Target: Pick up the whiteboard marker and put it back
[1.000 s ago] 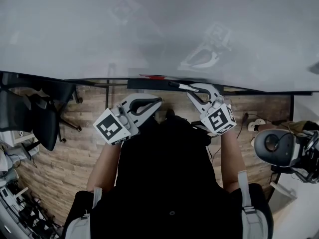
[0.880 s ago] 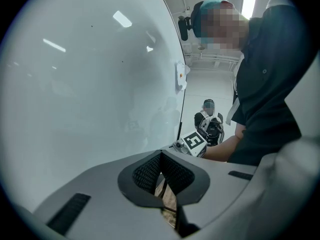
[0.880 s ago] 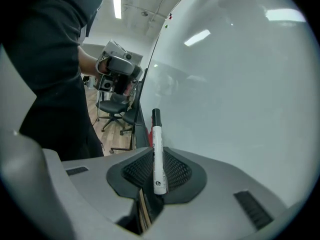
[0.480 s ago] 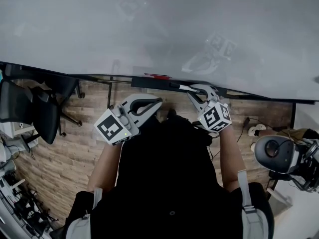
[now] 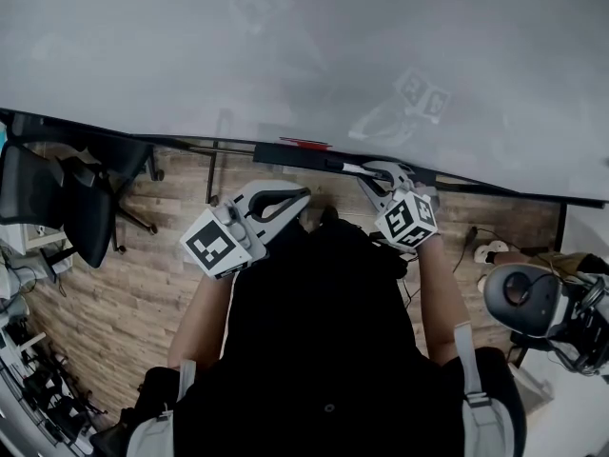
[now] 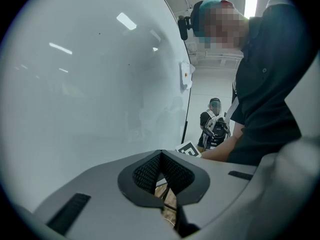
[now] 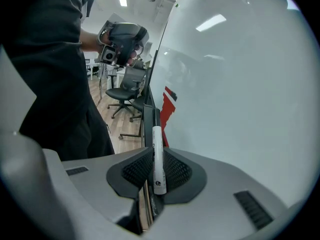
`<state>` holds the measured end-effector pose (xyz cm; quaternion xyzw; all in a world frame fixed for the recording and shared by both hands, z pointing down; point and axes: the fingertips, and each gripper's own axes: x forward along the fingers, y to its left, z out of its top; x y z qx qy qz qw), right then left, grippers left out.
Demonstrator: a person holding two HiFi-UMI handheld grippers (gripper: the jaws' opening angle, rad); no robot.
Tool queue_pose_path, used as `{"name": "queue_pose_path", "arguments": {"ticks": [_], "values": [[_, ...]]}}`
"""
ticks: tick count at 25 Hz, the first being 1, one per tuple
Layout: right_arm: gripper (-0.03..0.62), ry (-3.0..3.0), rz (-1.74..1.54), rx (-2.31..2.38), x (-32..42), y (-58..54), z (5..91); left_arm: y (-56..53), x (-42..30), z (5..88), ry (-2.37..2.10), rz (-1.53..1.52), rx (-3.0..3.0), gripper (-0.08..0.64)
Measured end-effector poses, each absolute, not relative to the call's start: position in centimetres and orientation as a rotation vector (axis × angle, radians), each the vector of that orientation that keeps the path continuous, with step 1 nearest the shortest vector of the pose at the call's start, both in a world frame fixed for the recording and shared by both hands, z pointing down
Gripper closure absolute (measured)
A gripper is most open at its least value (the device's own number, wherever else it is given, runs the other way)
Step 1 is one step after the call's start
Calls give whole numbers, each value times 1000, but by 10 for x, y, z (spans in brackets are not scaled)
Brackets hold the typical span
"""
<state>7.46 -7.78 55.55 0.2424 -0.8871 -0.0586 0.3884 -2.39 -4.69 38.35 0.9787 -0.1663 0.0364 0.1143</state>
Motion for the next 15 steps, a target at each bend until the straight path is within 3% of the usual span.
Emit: {"name": "queue_pose_path", "arguments": {"ticks": [15], "values": [[520,-2243,-118,562,79,-79,571,-40,-19,381,-522,132,2846,549]]}}
